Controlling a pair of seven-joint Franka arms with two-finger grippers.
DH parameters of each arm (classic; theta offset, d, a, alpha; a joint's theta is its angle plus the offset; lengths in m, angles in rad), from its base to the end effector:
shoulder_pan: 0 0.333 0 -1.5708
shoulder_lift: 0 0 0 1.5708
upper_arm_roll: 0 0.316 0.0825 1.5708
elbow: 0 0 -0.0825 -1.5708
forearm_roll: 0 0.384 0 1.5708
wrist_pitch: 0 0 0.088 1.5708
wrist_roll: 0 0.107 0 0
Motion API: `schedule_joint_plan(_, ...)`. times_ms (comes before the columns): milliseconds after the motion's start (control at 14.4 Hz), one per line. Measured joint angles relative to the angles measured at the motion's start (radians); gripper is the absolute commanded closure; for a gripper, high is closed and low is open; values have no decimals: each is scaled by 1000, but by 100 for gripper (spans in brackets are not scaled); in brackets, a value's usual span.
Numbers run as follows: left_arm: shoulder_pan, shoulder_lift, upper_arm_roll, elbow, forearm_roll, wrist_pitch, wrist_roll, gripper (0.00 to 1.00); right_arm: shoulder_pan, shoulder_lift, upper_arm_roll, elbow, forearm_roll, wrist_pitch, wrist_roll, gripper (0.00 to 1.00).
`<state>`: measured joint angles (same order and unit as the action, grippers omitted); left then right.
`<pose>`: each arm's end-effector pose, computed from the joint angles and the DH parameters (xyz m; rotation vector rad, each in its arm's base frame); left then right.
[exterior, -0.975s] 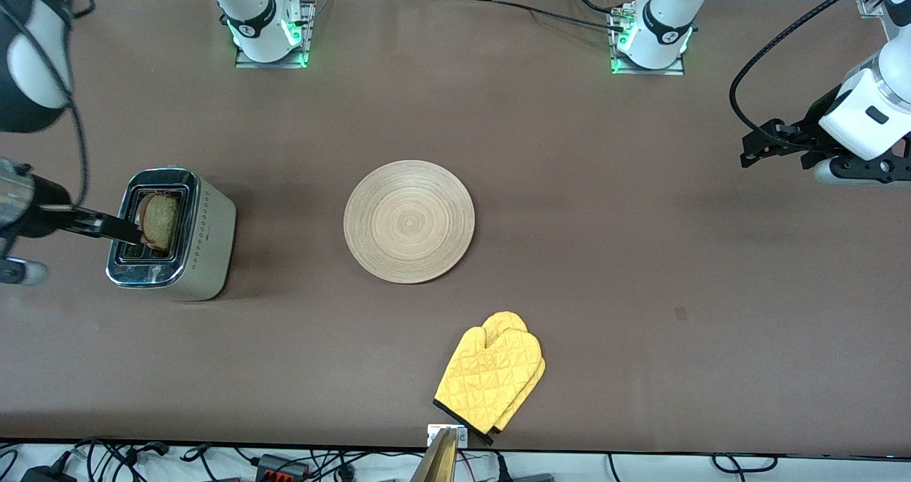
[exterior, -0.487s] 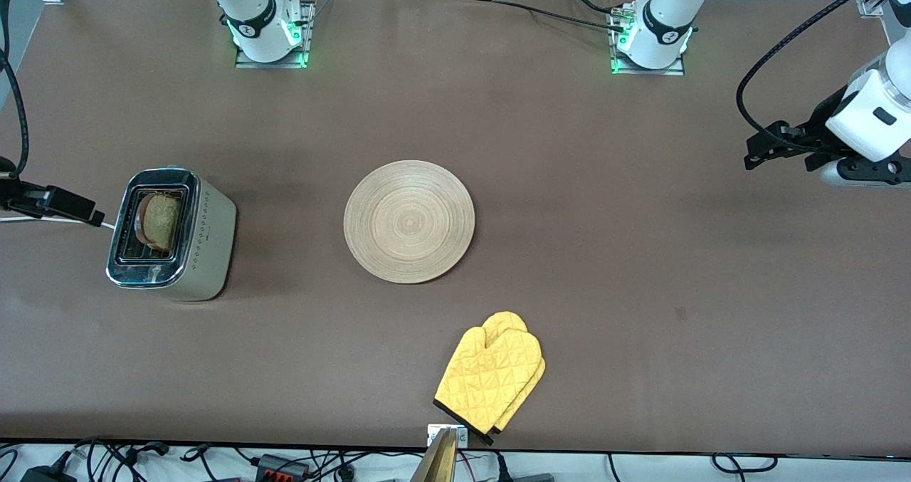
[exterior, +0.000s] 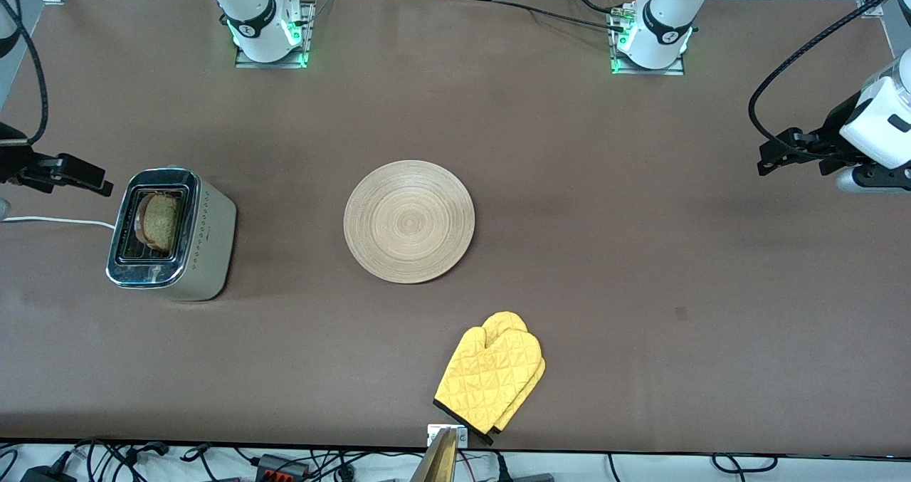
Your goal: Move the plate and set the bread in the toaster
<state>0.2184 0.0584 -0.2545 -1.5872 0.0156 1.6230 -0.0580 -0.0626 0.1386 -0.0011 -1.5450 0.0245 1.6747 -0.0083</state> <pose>0.5748 -0.0152 0.5893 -3.1394 -0.0333 0.0324 0.6022 -0.0360 0.5656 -3.1157 0.0904 0.0125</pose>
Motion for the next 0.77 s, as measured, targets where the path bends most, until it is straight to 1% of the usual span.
schedule_joint_plan(70, 0, 0, -1, 1, 4, 0, 0, 0, 0, -29, 0, -47, -1, 15, 0, 0)
schedule_joint_plan(209, 1, 0, 0, 2, 8, 0, 0, 0, 0, -66, 0, -91, -1, 17, -1, 0)
schedule_joint_plan(348, 4, 1, 1, 2, 9, 0, 0, 0, 0, -84, 0, -103, -1, 15, -1, 0)
schedule_joint_plan(766, 4, 2, 1, 2, 9, 0, 0, 0, 0, -87, 0, -103, -1, 4, -7, 0)
